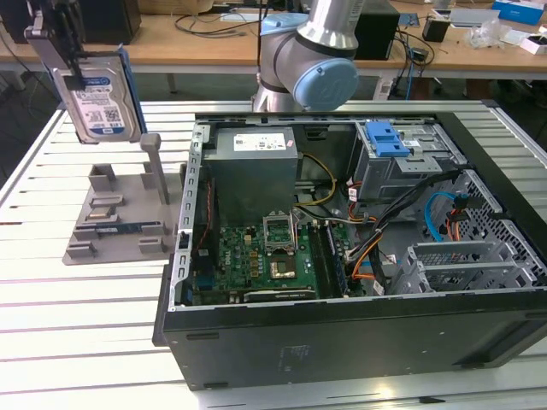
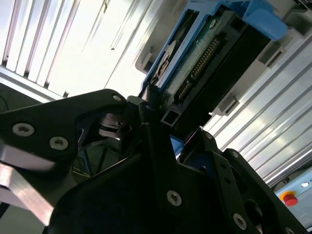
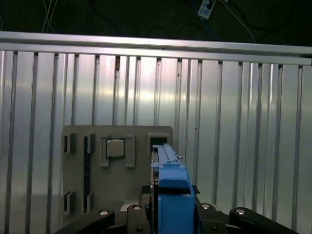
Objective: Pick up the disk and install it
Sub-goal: 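Pick up the disk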
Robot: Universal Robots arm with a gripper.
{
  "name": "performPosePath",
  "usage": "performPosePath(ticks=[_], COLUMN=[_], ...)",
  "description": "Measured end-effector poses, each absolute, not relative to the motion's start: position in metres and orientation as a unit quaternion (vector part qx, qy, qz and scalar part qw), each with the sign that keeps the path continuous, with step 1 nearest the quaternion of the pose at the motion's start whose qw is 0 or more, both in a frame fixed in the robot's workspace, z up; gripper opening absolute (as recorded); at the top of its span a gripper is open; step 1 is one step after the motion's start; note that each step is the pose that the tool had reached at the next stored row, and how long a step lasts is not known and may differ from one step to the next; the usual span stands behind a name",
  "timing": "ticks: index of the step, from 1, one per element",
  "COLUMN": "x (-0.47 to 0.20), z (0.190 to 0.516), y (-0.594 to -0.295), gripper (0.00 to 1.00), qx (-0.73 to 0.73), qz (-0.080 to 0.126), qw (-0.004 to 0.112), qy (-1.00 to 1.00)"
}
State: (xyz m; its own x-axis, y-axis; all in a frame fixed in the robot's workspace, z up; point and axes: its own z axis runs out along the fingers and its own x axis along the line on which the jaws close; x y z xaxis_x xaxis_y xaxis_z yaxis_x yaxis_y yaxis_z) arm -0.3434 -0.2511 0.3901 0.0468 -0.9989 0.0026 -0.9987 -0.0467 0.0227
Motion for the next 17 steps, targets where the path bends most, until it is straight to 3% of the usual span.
performPosePath(ticks=[17], x=[-0.343], z=[0.421], y=[-0.250], gripper=[0.37], qx=[0.723], qz=[-0.007], qw=[0.009], qy=[-0.690])
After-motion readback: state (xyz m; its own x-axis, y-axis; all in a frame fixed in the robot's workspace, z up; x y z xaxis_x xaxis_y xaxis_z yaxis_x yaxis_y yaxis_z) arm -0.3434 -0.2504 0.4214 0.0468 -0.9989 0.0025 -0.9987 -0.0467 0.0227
